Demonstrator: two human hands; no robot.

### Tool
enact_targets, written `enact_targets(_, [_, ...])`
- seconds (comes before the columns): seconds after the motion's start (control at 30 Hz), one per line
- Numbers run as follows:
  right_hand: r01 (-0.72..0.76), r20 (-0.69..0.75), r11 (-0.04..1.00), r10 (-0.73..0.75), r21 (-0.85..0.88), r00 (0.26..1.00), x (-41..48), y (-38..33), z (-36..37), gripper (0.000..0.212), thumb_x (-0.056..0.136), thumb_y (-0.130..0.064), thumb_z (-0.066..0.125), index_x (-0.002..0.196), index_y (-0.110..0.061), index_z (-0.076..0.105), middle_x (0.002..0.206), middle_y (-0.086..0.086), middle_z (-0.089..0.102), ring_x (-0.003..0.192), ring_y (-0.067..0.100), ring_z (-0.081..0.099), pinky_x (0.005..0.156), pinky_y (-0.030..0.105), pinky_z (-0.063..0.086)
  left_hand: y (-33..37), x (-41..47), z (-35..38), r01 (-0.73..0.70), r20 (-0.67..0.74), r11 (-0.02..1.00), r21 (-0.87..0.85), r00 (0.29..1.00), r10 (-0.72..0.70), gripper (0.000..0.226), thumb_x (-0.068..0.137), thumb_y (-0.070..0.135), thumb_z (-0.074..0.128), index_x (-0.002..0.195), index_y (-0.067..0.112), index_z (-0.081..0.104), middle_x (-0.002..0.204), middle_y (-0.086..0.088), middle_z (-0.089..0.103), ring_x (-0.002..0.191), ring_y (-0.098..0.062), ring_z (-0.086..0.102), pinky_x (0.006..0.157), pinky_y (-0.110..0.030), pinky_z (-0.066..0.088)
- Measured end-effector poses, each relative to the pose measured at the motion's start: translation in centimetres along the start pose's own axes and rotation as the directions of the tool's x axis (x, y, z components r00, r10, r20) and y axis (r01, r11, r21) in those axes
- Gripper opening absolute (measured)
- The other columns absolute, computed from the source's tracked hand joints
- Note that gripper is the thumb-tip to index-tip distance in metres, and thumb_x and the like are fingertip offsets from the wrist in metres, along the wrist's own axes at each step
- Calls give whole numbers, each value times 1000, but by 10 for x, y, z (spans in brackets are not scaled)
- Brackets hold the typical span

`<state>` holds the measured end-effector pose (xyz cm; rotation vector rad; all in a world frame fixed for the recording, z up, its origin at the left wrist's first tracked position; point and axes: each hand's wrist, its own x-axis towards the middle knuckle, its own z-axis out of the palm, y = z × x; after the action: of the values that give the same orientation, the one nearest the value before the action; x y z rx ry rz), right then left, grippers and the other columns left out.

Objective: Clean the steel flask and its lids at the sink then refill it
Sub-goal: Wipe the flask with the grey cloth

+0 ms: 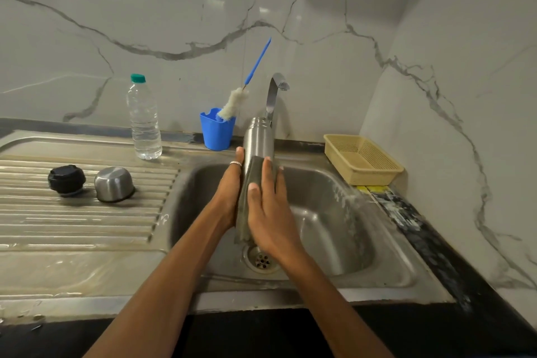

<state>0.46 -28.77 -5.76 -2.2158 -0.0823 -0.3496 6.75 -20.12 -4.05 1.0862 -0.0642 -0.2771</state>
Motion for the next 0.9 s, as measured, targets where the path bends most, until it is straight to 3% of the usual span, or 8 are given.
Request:
enact_targets(0.13, [73,-117,959,-109,-272,987,11,-5,-8,61,108,-44,26,160,-41,-6,167,-1,-25,156,28,-14,126,51,15,-6,-4,4,13,34,997,71,999,-15,41,109,32,35,112,4,65,88,-9,78,75,-14,74,64,-26,59])
enact_targets(0.23, [62,-119,962,-96,-267,988,53,-14,-26,59,109,-41,28,162,-36,3,168,2,-22,155,30,-16,126,52,11,-6,-7,8,80,77,996,46,993,-84,40,106,37,41,113,8,67,93,-14,75,77,-23,73,66,-35,60])
enact_targets(0.47, [-45,-174,977,82,208,981,93,-19,-39,58,107,-43,28,162,-30,13,167,2,23,151,21,28,123,47,26,-3,-4,17,93,68,994,55,993,-97,64,95,65,50,110,5,68,86,-16,74,67,-24,72,60,-33,61])
enact_targets(0.57, [-115,-132,958,154,262,979,54,-3,-18,62,102,-57,25,159,-43,4,162,1,36,138,22,48,113,51,42,-3,3,8,87,-17,996,12,996,-87,67,91,66,60,124,7,68,103,-19,76,86,-31,74,77,-43,62])
enact_targets(0.63, [-102,-84,984,115,145,990,27,4,-6,63,104,-56,24,159,-43,-4,168,1,21,145,23,40,115,51,40,-3,7,4,53,-60,998,39,997,-50,67,91,66,60,125,9,69,111,-18,75,102,-33,73,94,-48,58])
enact_targets(0.67, [-82,-61,994,86,73,994,17,4,-2,63,106,-54,25,159,-42,-7,170,2,9,149,25,33,116,51,38,-3,7,3,36,-94,997,74,995,-29,61,94,64,57,120,10,70,107,-15,77,101,-30,73,93,-46,58])
enact_targets(0.8, [29,-95,958,-58,-285,994,12,0,-2,63,107,-48,27,161,-36,-4,169,5,-19,157,29,-4,126,50,16,-7,4,6,-16,-85,985,171,996,31,34,107,32,44,93,12,67,69,2,74,72,-13,69,63,-25,55])
enact_targets(0.9, [115,-94,930,-156,-350,983,43,-5,-15,59,108,-43,29,162,-32,8,168,5,-21,155,29,-16,126,48,7,-9,-1,7,6,-48,993,121,999,0,40,108,28,36,93,10,69,75,-6,75,72,-20,71,58,-30,56])
